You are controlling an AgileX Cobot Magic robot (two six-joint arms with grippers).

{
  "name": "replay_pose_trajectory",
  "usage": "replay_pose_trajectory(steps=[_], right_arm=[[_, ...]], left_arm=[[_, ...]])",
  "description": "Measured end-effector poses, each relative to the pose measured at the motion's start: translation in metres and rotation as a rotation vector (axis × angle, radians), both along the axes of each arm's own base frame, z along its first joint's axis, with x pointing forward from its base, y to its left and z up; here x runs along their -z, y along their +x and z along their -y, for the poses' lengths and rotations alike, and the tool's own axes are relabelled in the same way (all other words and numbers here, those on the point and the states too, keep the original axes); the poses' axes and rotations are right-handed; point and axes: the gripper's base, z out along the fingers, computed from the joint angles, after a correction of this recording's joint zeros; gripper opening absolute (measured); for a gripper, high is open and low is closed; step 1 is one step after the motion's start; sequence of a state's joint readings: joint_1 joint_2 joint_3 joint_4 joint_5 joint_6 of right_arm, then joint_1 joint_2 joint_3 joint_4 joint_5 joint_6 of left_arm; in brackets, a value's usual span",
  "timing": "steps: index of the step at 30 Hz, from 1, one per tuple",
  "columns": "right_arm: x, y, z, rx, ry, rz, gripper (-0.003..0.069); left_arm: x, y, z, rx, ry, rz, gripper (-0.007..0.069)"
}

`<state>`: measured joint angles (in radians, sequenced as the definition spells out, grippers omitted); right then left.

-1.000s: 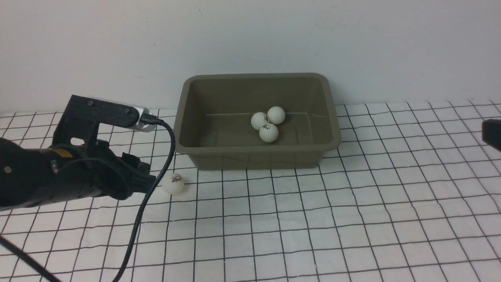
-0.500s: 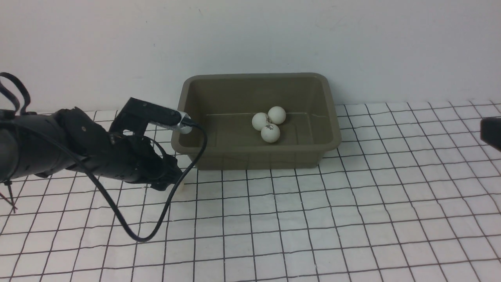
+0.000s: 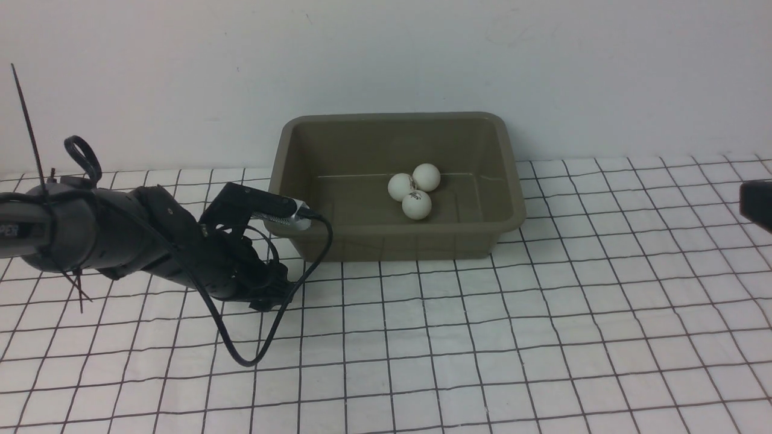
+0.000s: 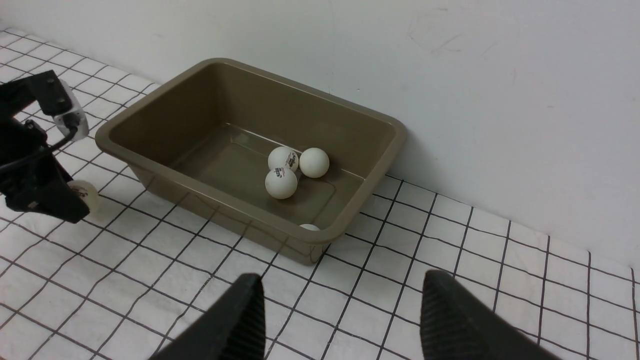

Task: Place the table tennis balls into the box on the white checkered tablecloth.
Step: 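Reach for and grasp a ping pong ball on the table beside the basket, then drop the ball into the bin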

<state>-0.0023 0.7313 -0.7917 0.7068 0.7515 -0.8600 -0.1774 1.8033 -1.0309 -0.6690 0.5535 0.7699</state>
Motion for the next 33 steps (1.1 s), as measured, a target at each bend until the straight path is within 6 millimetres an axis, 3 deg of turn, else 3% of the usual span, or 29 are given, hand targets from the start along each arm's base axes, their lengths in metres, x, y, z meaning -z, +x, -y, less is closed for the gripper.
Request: replay_pose_trajectory(steps=[8,12,20,27,33], right_arm=[[0.000,0.000,0.000,0.000,0.003,0.000,0.0390],[0.000,0.000,0.000,-0.004,0.003,-0.004,0.0390],[0.000,-0.001,-0.001,-0.008,0.006,-0.009,0.0390],[0.000,-0.001,-0.001,-0.009,0.009,-0.009,0.0390],[0.000,0.000,-0.001,-0.014,-0.008,0.002,0.0390]], left_arm=[[-0.029,-0.006,0.026,0.147,-0.140,0.144,0.0352],[-0.040,0.005,0.030,0.086,-0.227,0.281,0.0352],[-0.067,0.034,0.024,0.041,-0.132,0.572,0.0352],[-0.065,0.064,0.028,0.093,-0.064,0.672,0.0352],[-0.063,0.068,0.028,0.064,-0.074,0.657,0.0397]])
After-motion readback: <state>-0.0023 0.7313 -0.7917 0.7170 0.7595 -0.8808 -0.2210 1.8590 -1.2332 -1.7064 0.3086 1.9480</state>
